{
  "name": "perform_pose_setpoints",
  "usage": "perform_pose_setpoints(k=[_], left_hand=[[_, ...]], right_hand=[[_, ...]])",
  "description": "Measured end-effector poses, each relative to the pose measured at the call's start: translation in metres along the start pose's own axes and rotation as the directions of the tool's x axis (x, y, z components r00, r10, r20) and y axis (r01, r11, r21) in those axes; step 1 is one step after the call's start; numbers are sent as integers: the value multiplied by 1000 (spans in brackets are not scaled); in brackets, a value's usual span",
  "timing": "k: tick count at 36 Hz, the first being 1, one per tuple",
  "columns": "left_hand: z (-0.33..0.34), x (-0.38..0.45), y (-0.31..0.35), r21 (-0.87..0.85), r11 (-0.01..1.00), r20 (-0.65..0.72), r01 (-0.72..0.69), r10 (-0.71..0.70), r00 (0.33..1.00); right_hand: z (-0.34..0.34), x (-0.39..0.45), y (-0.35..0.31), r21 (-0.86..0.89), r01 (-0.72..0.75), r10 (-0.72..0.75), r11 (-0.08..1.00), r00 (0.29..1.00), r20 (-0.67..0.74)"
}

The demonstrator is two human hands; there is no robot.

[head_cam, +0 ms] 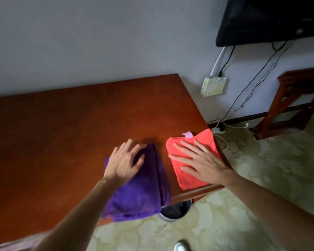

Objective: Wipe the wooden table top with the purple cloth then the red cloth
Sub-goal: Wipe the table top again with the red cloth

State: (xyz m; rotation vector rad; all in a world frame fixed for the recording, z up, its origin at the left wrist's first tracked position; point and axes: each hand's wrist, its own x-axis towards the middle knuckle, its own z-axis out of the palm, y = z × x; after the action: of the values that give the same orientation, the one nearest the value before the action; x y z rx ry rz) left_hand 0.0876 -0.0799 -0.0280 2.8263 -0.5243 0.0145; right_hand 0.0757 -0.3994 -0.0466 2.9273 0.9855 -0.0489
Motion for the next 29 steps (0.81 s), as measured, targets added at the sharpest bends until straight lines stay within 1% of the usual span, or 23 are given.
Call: perform_pose_setpoints(k=[4, 9, 14, 19, 24, 29], left_hand=[[15, 29, -5, -5, 1000, 38, -22, 22, 999], [22, 63, -12, -18, 1000, 45, -11, 12, 999], [34, 72, -16, -29, 999, 82, -33, 35, 996], [35, 71, -19, -88, 996, 67, -24, 30, 997], [38, 76, -21, -105, 994, 76, -21, 29, 997], [45, 78, -24, -103, 994, 31, -40, 43, 999]], right_hand=[[7, 12, 12, 31, 108, -108, 994, 994, -19], [11, 40, 41, 36, 156, -156, 987, 988, -16], [10, 113, 96, -4, 107, -107, 994, 994, -14], [11, 198, 162, -11, 124, -125, 992, 992, -20], [10, 286, 219, 63, 40, -40, 997, 999, -2], [3, 347, 245, 93, -26, 25, 995, 1000, 7]])
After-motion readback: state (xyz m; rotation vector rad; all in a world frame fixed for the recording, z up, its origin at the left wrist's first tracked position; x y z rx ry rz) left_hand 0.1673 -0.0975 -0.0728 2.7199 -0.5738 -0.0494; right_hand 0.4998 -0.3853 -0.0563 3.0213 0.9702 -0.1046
